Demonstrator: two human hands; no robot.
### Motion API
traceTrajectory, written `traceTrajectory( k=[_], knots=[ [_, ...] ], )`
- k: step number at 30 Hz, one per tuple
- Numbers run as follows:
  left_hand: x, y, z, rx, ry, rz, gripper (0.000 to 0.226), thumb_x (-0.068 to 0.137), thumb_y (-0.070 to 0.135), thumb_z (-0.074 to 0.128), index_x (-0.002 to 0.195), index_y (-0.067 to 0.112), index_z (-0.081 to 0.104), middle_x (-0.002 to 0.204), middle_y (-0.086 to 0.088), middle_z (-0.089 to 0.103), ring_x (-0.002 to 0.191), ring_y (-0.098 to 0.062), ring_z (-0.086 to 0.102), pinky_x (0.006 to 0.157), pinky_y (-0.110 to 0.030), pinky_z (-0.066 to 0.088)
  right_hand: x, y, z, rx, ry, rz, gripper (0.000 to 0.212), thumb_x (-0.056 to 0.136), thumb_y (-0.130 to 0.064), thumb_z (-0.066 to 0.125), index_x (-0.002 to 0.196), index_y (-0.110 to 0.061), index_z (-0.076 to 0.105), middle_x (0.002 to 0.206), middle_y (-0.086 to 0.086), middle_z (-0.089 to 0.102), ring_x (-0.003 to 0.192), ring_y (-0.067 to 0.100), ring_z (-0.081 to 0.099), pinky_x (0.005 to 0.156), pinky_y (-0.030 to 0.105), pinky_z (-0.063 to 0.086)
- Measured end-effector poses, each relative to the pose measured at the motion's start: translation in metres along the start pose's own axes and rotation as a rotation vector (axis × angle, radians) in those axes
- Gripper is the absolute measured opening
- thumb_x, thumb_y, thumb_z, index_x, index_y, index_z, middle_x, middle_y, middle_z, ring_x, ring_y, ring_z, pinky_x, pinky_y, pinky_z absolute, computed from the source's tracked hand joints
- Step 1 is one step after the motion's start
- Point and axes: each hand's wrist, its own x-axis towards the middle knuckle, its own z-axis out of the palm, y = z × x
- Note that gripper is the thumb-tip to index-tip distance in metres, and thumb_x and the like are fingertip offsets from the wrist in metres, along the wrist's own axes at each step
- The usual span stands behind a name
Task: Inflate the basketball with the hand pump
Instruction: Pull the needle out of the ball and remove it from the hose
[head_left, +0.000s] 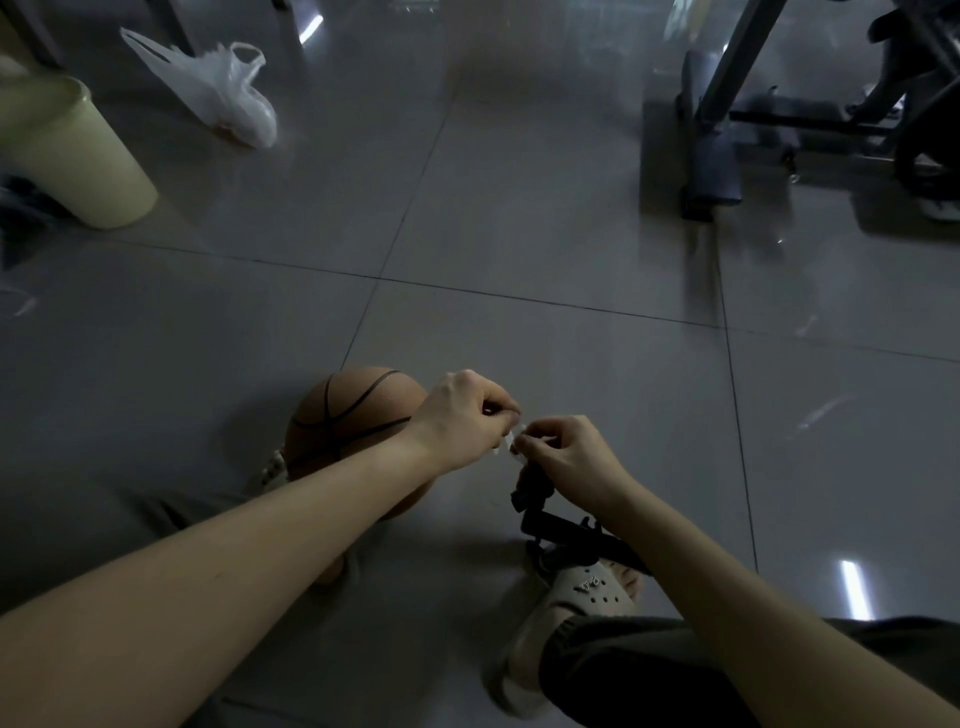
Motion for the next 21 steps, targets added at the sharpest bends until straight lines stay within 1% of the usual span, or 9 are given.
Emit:
traceTrajectory(
  k=[1,4,7,9,11,12,14,16,21],
  knots=[
    [0.000,0.000,0.000,-0.024,-0.001,-0.016,0.014,0.096,0.016,0.068,0.106,0.015,0.078,0.077,0.013,0.071,0.063,0.004,0.067,0.060,-0.013,0.052,0.000,0.000,0.000,-0.007,0.006,-0.001,0.021,0.100,-0.020,0.057,0.091,-0.008,0.073,0.072,0.008,0.072,0.061,0.016,0.068,0.060,0.031,0.054],
    [-0.001,-0.001,0.002,-0.135,-0.010,-0.069,0.016,0.099,0.016,0.064,0.113,0.015,0.072,0.076,0.004,0.072,0.061,-0.003,0.069,0.055,-0.014,0.050,0.001,0.002,0.000,-0.028,0.019,-0.004,0.021,0.100,-0.020,0.058,0.091,-0.009,0.073,0.074,0.010,0.074,0.066,0.022,0.071,0.065,0.036,0.058],
    [-0.002,0.002,0.004,-0.093,0.011,-0.052,0.006,0.102,0.020,0.059,0.103,0.021,0.064,0.069,0.007,0.063,0.060,-0.005,0.060,0.057,-0.020,0.044,0.002,0.003,0.001,-0.006,0.025,-0.004,0.021,0.100,-0.021,0.058,0.091,-0.009,0.072,0.075,0.011,0.074,0.067,0.020,0.071,0.064,0.032,0.057],
    [-0.002,0.004,0.007,-0.042,0.005,-0.073,0.009,0.105,0.022,0.051,0.102,0.021,0.059,0.074,0.010,0.056,0.067,-0.005,0.054,0.059,-0.024,0.038,0.001,0.001,0.001,0.047,0.023,-0.006,0.021,0.100,-0.021,0.058,0.093,-0.006,0.072,0.078,0.012,0.074,0.068,0.020,0.072,0.064,0.028,0.056],
    [-0.001,0.005,0.008,-0.072,-0.036,-0.129,0.013,0.106,0.021,0.044,0.099,0.021,0.055,0.081,0.006,0.056,0.074,-0.008,0.053,0.062,-0.028,0.038,0.000,0.000,0.002,0.159,0.020,0.006,0.021,0.100,-0.019,0.059,0.095,-0.001,0.070,0.081,0.017,0.074,0.070,0.021,0.071,0.064,0.026,0.056],
    [0.000,0.005,0.009,-0.096,-0.054,-0.156,0.014,0.105,0.018,0.043,0.097,0.022,0.054,0.084,0.004,0.057,0.077,-0.010,0.053,0.064,-0.029,0.039,-0.001,0.000,0.002,0.226,0.014,0.019,0.021,0.099,-0.018,0.060,0.096,0.001,0.070,0.084,0.020,0.073,0.072,0.023,0.071,0.065,0.027,0.057],
    [0.002,0.005,0.008,-0.121,-0.076,-0.183,0.015,0.102,0.012,0.042,0.095,0.020,0.053,0.088,0.002,0.056,0.082,-0.014,0.052,0.069,-0.032,0.041,-0.001,0.000,0.002,0.339,0.006,0.047,0.021,0.099,-0.016,0.060,0.099,0.003,0.069,0.089,0.025,0.072,0.078,0.031,0.072,0.072,0.036,0.060],
    [0.002,0.005,0.007,-0.124,-0.105,-0.178,0.015,0.101,0.009,0.041,0.095,0.018,0.052,0.087,0.001,0.054,0.083,-0.016,0.050,0.072,-0.035,0.042,-0.001,0.001,0.003,0.399,0.006,0.061,0.019,0.098,-0.016,0.062,0.100,0.001,0.070,0.090,0.025,0.072,0.081,0.036,0.073,0.076,0.042,0.061],
    [0.002,0.001,0.011,-0.164,-0.204,-0.134,0.010,0.102,0.017,0.047,0.096,0.024,0.051,0.083,0.001,0.055,0.082,-0.017,0.052,0.079,-0.042,0.047,-0.002,0.002,0.002,0.425,0.008,0.060,0.025,0.098,-0.018,0.063,0.099,0.005,0.070,0.084,0.019,0.073,0.072,0.028,0.071,0.065,0.031,0.059]
  ],
)
